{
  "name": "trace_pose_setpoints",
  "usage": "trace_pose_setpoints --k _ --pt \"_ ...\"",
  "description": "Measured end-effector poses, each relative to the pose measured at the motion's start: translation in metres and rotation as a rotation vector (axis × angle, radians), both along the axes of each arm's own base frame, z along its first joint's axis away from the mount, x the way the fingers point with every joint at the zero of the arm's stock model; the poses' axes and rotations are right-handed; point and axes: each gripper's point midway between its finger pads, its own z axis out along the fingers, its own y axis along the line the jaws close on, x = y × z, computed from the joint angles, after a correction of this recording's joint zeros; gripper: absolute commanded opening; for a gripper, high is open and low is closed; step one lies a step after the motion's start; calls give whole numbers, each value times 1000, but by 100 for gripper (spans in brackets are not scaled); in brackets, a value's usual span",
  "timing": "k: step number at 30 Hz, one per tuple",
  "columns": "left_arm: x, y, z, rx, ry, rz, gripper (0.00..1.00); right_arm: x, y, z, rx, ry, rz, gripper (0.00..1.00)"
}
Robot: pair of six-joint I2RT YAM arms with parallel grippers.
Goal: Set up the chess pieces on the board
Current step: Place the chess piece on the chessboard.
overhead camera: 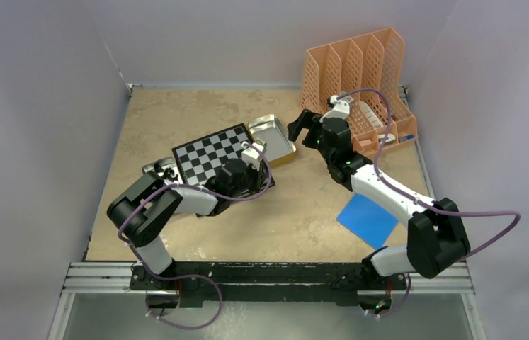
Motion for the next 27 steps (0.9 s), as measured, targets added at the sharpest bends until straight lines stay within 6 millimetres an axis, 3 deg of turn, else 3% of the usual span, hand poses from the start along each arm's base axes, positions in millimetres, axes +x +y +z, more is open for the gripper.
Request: trace_pose_setpoints --k 20,27 --pt "1 1 -3 37 6 -7 31 0 0 2 2 -5 1 99" --pt "4 -2 19 29 -1 -6 37 -3 3 9 12 -23 28 99"
